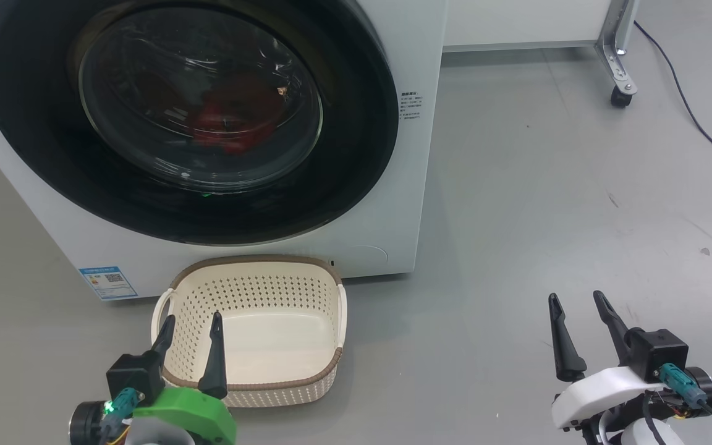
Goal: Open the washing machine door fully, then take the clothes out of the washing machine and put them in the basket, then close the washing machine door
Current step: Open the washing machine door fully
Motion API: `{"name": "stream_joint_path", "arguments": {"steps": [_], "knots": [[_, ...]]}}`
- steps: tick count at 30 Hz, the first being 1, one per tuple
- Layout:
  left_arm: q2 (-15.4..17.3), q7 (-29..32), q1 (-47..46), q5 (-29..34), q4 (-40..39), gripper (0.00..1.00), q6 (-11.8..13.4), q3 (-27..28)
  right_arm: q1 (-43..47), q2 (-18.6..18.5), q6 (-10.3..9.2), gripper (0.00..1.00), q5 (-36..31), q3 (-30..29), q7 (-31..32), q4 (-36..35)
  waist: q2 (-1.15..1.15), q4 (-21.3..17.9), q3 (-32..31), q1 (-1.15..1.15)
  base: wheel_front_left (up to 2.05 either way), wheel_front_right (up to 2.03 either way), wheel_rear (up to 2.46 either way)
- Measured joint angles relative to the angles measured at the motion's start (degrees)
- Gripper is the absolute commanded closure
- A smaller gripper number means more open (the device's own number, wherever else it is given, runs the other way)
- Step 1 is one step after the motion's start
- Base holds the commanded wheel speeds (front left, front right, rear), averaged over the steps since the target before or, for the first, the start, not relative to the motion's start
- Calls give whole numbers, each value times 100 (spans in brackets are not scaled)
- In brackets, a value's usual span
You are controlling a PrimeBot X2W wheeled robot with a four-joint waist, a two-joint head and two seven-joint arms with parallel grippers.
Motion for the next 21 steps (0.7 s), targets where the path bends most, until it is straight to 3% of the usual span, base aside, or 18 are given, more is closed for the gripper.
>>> {"name": "stream_joint_path", "arguments": {"steps": [7, 8, 9, 21], "knots": [[-4, 0, -7, 42, 10, 0, 0, -5, 0, 15, 38, 0, -34, -78, 0, 18, 0, 26, 2, 0, 0, 0, 0], [-5, 0, -7, 43, 10, 0, 0, -8, 0, 16, 45, 64, -34, -92, 0, 24, 0, 31, 4, 0, 0, 0, 0], [-5, 0, -8, 43, 10, 0, 0, -9, 0, 19, 49, 100, -34, -103, 0, 27, 0, 36, 6, 0, 0, 0, 0], [-14, 0, -135, 64, -41, 0, 0, -87, -91, 46, 212, 100, -3, -236, 0, 12, 0, 139, 202, 0, 0, 0, 0]]}}
